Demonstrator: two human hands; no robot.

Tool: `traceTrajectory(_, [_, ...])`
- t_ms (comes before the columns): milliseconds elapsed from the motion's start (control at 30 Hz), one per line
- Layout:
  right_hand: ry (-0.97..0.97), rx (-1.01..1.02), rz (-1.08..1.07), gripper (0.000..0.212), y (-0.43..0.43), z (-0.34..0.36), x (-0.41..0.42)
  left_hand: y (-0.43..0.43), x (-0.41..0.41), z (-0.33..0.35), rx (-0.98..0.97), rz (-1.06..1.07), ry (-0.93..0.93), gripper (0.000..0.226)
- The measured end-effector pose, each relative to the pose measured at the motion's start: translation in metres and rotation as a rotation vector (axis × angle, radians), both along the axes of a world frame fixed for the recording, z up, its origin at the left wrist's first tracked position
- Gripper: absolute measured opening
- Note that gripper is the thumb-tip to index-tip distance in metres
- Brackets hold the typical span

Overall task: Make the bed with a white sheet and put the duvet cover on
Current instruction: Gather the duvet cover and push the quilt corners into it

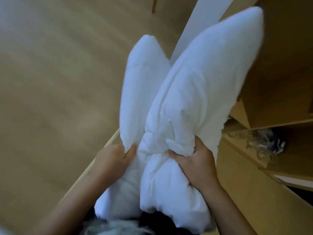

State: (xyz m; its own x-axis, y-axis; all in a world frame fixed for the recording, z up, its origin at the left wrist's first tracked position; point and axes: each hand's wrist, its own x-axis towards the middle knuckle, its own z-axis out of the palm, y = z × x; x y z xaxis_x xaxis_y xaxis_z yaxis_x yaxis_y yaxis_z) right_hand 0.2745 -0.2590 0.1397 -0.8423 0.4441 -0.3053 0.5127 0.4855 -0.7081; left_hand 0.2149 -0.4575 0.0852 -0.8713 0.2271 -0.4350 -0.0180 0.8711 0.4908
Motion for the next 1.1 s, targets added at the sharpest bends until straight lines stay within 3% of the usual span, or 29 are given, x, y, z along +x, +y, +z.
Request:
traceTrajectory(233, [-0.015, -0.109, 0.221, 0.042, -0.082, 0.03, -0.052, -0.117, 0.009, 0.039, 0.008, 0.244, 0.063, 0.056])
traceTrajectory(433, [-0.051, -0.061, 0.521, 0.015, -0.17, 0.031, -0.116, -0.206, -0.002, 0.064, -0.119, 0.435, 0.175, 0.054])
traceTrajectory(567, [0.036, -0.125, 0.565, 0.033, -0.218, 0.046, -0.157, -0.256, -0.03, 0.078, -0.238, 0.459, 0.264, 0.057])
traceTrajectory(767, [0.089, -0.172, 0.625, 0.036, -0.29, 0.041, -0.246, -0.32, -0.103, 0.081, -0.343, 0.517, 0.336, 0.057])
traceTrajectory(933, [0.063, -0.249, 0.635, 0.024, -0.35, 0.028, -0.344, -0.374, -0.199, 0.078, -0.359, 0.544, 0.338, 0.055])
traceTrajectory(1100, [0.061, -0.272, 0.681, 0.028, -0.402, 0.044, -0.455, -0.428, -0.302, 0.091, -0.384, 0.56, 0.308, 0.054])
